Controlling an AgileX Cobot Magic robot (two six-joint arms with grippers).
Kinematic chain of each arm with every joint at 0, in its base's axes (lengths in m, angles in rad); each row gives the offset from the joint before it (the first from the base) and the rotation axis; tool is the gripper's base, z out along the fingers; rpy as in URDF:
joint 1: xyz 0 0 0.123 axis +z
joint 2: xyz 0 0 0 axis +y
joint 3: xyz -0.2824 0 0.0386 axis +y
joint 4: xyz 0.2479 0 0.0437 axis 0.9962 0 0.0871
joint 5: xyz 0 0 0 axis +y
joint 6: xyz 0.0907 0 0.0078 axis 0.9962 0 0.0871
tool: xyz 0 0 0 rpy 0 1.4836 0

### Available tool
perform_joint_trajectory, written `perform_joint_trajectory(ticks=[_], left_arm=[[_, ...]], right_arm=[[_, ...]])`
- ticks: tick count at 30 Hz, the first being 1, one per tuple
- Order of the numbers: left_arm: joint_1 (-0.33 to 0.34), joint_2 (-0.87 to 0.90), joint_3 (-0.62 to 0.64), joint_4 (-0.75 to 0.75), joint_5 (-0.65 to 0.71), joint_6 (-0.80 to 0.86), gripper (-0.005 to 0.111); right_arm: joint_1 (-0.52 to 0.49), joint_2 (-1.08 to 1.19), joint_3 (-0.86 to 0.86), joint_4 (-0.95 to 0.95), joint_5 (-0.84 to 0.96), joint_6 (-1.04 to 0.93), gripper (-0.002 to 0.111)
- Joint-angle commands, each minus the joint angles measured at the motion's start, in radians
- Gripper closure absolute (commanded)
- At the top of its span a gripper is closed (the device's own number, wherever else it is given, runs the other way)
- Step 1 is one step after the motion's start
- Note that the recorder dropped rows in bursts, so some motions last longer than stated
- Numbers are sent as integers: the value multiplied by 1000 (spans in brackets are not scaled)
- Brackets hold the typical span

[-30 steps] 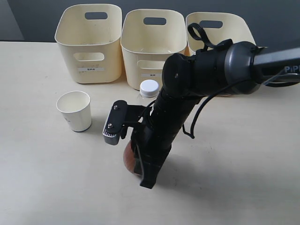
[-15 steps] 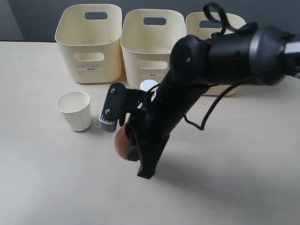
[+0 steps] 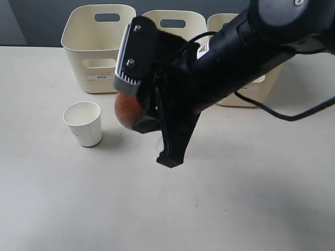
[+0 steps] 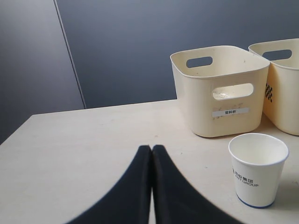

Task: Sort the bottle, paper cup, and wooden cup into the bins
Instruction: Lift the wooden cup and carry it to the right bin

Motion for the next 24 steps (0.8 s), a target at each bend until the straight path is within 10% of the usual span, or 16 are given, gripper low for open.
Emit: perform_joint_trajectory(ticks=[1,12,24], left_arm=[[0,-5,2,6,-7,-2,107],[0,-5,2,6,-7,-2,107],[0,-5,2,6,-7,-2,107]], right_arm=[[-2,-70,-1,-35,-57,48,109],[-4,-153,-1,-441,-249,474,109],[-5,-153,1,-1426,-164,1443,109]])
